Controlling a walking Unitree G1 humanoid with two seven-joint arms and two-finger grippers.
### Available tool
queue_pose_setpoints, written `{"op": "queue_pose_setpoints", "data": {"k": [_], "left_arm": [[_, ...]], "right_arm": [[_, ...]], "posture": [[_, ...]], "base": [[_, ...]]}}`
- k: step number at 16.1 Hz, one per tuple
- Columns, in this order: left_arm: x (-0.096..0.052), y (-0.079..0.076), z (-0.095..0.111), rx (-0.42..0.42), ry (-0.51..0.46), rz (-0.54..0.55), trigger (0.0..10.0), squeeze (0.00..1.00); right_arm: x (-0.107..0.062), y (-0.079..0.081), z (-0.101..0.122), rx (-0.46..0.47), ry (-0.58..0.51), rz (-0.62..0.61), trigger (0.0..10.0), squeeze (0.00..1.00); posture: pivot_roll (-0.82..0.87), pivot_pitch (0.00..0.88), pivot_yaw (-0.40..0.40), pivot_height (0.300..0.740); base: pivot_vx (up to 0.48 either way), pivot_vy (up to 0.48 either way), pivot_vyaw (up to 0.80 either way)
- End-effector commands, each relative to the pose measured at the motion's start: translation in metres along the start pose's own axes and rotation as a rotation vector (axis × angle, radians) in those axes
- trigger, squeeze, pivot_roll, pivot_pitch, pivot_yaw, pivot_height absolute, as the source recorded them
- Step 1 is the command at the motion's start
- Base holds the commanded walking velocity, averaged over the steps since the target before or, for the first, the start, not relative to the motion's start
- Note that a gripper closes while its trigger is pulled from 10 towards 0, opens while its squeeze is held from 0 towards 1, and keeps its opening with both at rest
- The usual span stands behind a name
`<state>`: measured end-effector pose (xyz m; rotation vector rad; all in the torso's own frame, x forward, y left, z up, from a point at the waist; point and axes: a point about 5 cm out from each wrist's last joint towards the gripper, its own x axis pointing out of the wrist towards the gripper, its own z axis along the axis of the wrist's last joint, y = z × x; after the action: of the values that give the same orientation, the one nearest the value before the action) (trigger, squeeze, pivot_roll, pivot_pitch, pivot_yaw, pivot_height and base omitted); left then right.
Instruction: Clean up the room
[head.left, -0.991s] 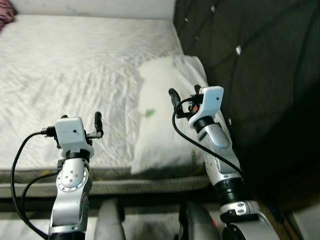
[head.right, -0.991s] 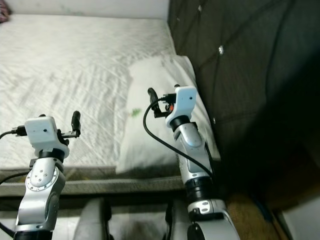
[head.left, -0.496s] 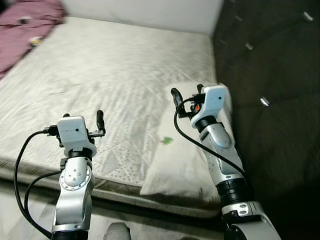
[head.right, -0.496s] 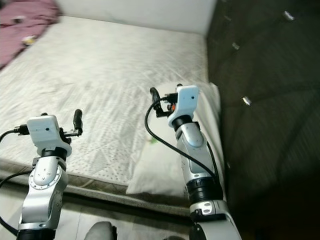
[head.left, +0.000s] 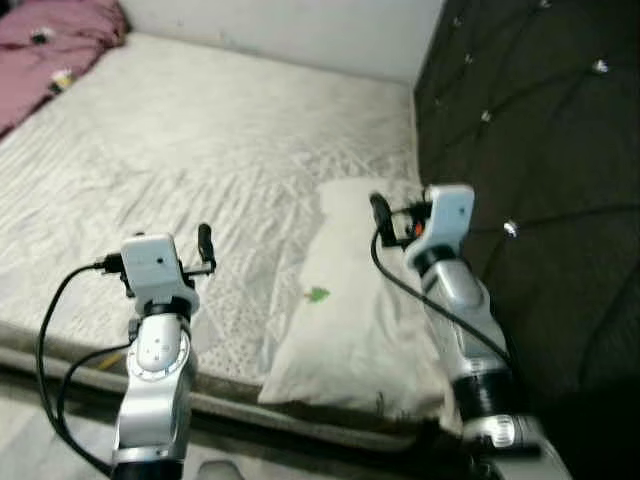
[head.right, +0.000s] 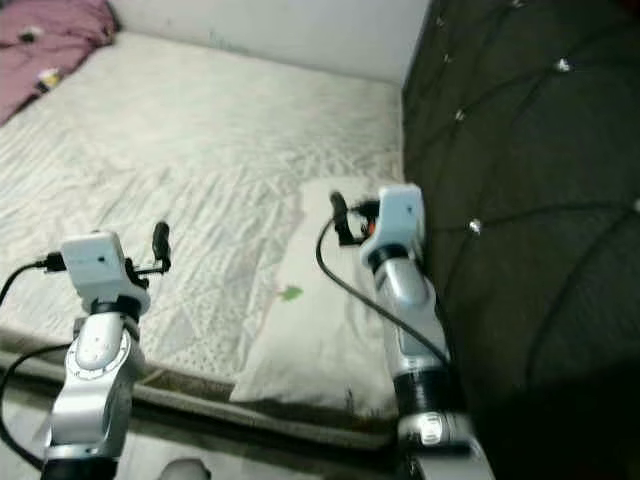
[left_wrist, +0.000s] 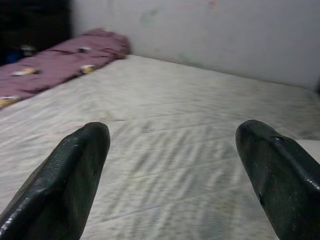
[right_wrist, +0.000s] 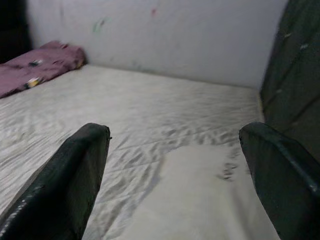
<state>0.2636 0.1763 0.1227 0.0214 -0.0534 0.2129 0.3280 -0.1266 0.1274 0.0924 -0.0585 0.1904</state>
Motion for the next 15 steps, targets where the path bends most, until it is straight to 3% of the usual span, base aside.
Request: {"op": "queue_pose_setpoints", "data": {"k": [1, 5, 9, 12, 15], "left_arm": [[-0.001, 0.002, -0.001, 0.018, 0.002, -0.001, 10.0, 0.00], [-0.003, 0.001, -0.003, 0.009, 0.001, -0.010, 10.0, 0.00], [-0.001, 0.003, -0.006, 0.000, 0.014, -0.009, 10.0, 0.00], [0.003, 0.003, -0.004, 0.003, 0.003, -0.002, 10.0, 0.00], [0.001, 0.003, -0.005, 0.005, 0.005, -0.002, 10.0, 0.00]], "right_arm": [[-0.001, 0.003, 0.004, -0.010, -0.006, -0.007, 10.0, 0.00], [-0.005, -0.012, 0.002, -0.034, 0.005, -0.069, 10.0, 0.00], [-0.003, -0.009, 0.001, -0.055, 0.019, -0.064, 10.0, 0.00], [0.003, -0.008, 0.005, -0.066, 0.008, -0.062, 10.0, 0.00], [-0.002, -0.012, 0.002, -0.072, 0.019, -0.074, 10.0, 0.00]], "posture": [[0.02, 0.003, -0.087, 0.740], [0.03, 0.000, -0.085, 0.740], [0.02, 0.000, -0.073, 0.740], [0.02, 0.000, -0.070, 0.740], [0.02, 0.000, -0.071, 0.740]], "base": [[0.000, 0.000, 0.00], [0.000, 0.000, 0.00], [0.000, 0.000, 0.00], [0.000, 0.000, -0.80], [0.000, 0.000, -0.80]]}}
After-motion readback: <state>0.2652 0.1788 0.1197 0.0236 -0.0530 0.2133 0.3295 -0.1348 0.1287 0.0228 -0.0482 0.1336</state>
